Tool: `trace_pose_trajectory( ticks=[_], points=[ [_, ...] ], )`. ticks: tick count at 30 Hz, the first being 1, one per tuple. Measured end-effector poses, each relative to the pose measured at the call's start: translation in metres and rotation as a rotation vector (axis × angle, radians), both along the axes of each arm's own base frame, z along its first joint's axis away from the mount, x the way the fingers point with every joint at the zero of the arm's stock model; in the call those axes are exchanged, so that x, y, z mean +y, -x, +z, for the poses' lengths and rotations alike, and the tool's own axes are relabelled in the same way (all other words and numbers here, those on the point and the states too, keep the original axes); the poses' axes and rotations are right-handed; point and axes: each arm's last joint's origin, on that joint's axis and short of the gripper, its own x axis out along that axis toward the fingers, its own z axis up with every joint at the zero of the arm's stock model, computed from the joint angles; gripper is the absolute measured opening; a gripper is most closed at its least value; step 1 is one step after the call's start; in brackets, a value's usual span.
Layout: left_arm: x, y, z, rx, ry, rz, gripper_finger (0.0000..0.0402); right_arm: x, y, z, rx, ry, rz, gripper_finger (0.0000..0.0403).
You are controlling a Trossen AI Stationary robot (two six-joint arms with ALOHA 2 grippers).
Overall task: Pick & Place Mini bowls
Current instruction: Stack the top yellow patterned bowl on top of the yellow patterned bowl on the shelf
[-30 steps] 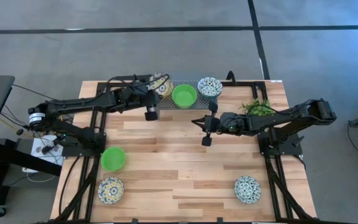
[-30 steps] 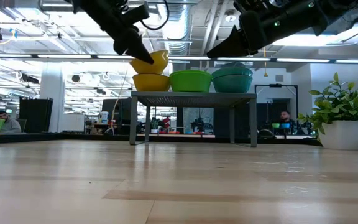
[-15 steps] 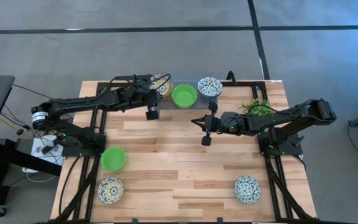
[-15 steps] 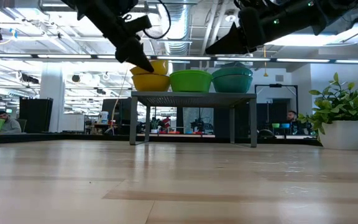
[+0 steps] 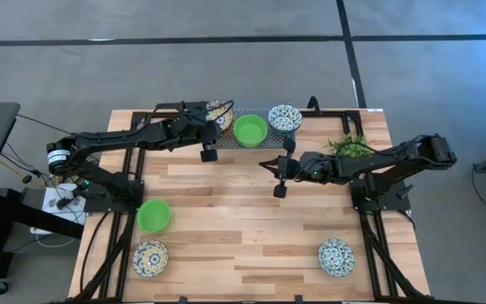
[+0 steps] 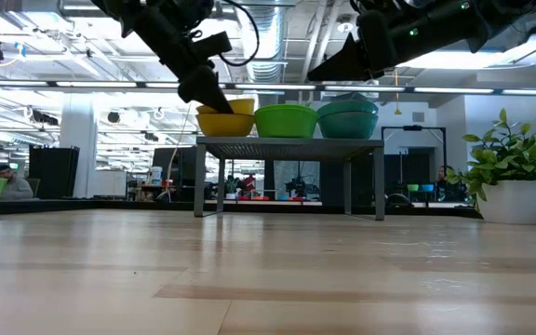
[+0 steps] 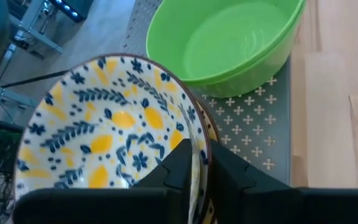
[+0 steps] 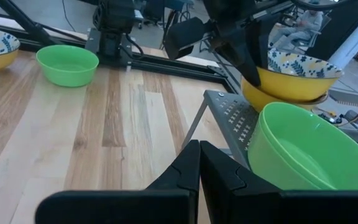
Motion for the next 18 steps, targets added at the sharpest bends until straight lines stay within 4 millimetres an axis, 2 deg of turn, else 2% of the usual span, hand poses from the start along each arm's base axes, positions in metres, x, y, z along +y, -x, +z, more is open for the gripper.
trace_pose_trajectory(
  ticks=[18],
  points=[
    [0.0002, -0.0008, 0.0070, -0.036, -0.056, 0.001, 0.0099, 0.0000, 0.0000, 0.0000, 0.000, 0.000, 0.000, 0.0006]
  ],
)
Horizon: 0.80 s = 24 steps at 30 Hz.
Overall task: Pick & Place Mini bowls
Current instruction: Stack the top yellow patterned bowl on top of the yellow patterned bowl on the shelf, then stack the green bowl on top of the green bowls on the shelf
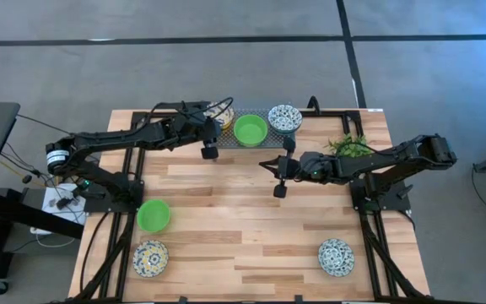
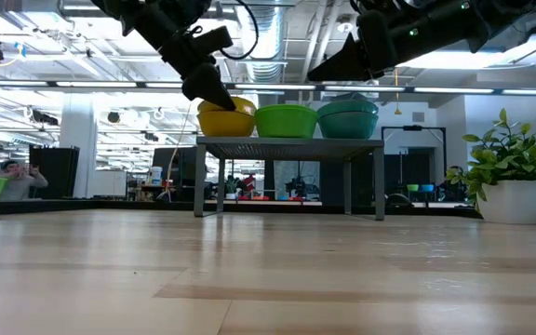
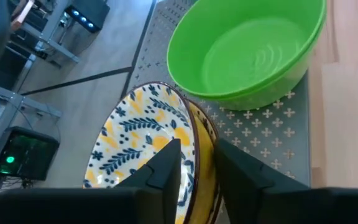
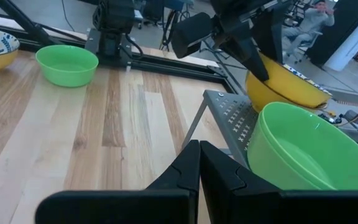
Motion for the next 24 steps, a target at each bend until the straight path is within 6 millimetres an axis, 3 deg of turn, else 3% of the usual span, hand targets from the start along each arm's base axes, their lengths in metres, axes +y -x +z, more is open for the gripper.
trace_pose_trajectory(
  ticks=[7, 15, 20, 24],
  points=[
    [-0.011, -0.002, 0.006, -0.037, -0.011, -0.038, 0.0125, 0.000, 0.000, 0.000, 0.001, 0.000, 0.000, 0.0006],
    [-0.039, 0.011, 0.036, -0.170, -0.008, -0.103, 0.0155, 0.000, 0.000, -0.001, 0.006, 0.001, 0.000, 0.0006],
    [-0.072, 0.023, 0.049, -0.296, 0.184, -0.136, 0.0153, 0.002, 0.001, -0.002, 0.021, 0.001, 0.008, 0.0006],
    [-0.100, 0.030, 0.046, -0.295, 0.403, -0.157, 0.0145, 0.009, 0.001, -0.003, 0.032, -0.004, 0.031, 0.0006]
  ],
)
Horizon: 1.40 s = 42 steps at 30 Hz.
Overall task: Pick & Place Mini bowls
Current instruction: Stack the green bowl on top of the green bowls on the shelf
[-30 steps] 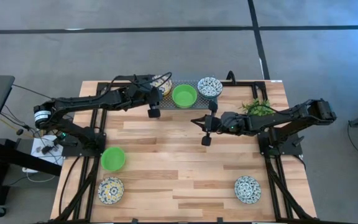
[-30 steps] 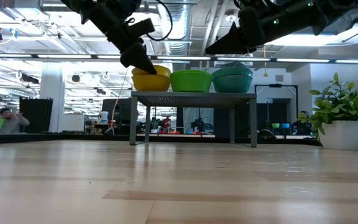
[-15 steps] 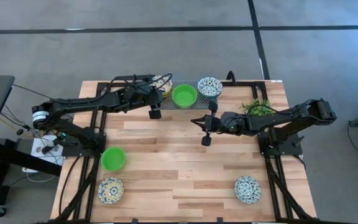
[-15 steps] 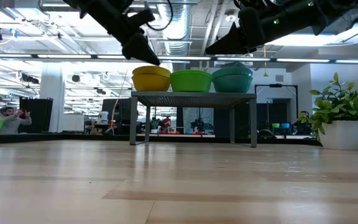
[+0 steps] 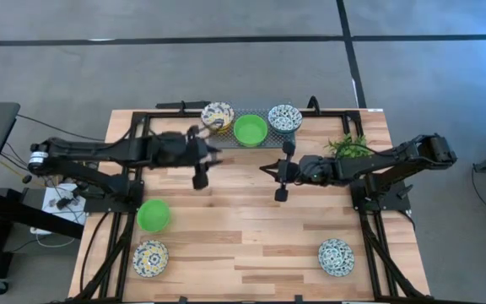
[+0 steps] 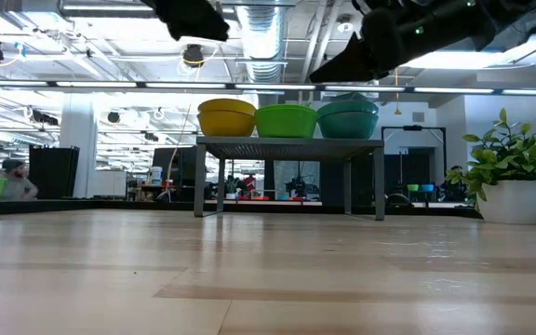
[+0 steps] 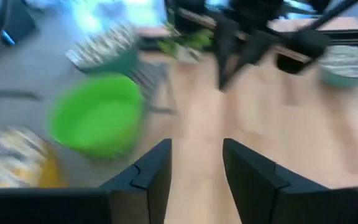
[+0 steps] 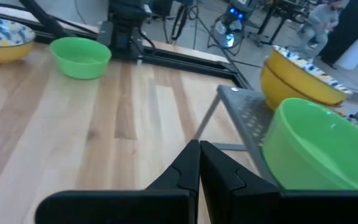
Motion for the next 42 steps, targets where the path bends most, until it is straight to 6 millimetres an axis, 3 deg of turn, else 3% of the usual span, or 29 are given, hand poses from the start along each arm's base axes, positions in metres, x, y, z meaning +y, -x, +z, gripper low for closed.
trace_pose_trajectory(
  ticks=[5, 11, 17, 29, 34, 42],
  points=[
    [-0.038, 0.010, -0.012, 0.113, 0.198, -0.044, 0.0136, 0.011, 0.001, -0.002, 0.010, -0.031, 0.046, 0.0006],
    [-0.087, 0.036, -0.027, 0.319, 0.481, -0.039, 0.0137, 0.026, 0.003, -0.005, 0.048, -0.093, 0.195, 0.0009],
    [-0.119, 0.058, -0.038, 0.448, 0.570, 0.011, 0.0134, 0.039, 0.004, -0.010, 0.076, -0.103, 0.254, 0.0057],
    [-0.124, 0.075, -0.077, 0.719, 0.587, 0.455, 0.0134, 0.046, -0.002, -0.018, 0.083, -0.106, 0.270, 0.0178],
    [-0.125, 0.080, -0.108, 0.850, 0.725, 0.714, 0.0134, 0.046, -0.002, -0.019, 0.083, -0.106, 0.269, 0.0196],
    [-0.122, 0.084, -0.128, 0.856, 0.693, 0.789, 0.0134, 0.046, -0.002, -0.018, 0.082, -0.106, 0.270, 0.0200]
  ],
)
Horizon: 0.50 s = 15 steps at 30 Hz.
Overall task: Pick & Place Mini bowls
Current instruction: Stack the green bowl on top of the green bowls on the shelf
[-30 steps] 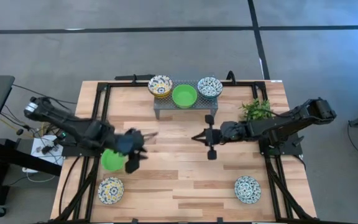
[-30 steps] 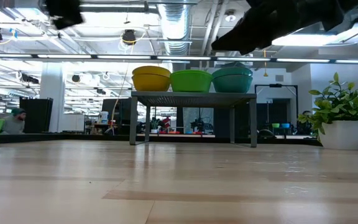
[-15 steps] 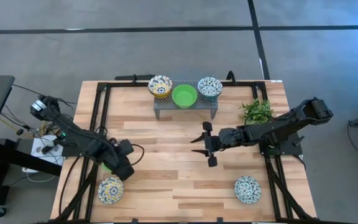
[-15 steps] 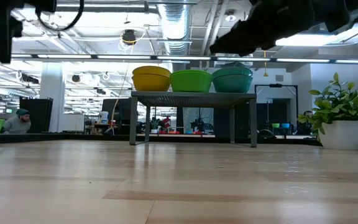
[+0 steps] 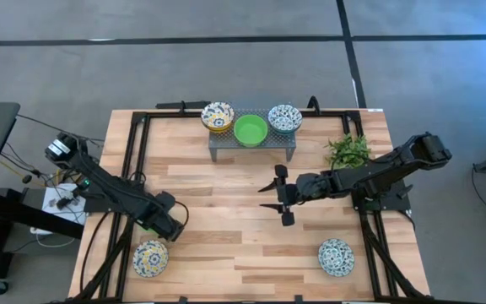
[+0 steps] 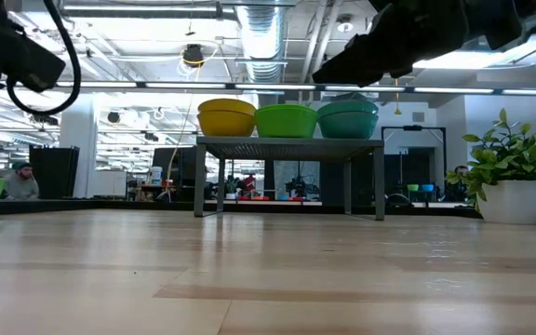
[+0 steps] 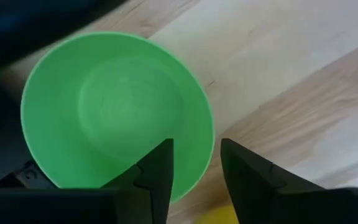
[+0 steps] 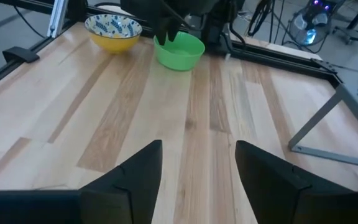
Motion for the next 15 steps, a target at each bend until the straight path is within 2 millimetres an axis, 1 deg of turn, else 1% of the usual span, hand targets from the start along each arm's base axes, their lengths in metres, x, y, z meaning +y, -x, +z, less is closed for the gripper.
trace_pose_trajectory(
  ticks=[4, 8, 15],
  points=[
    [-0.001, -0.002, -0.003, -0.036, 0.015, 0.000, 0.0134, 0.000, 0.000, 0.000, 0.000, 0.000, 0.000, 0.0198],
    [-0.002, -0.004, -0.014, -0.090, 0.041, 0.005, 0.0133, 0.000, 0.000, 0.000, -0.001, 0.000, 0.000, 0.0194],
    [0.004, 0.004, -0.028, -0.053, 0.014, -0.001, 0.0132, 0.000, 0.000, 0.000, -0.002, 0.000, 0.000, 0.0193]
  ],
)
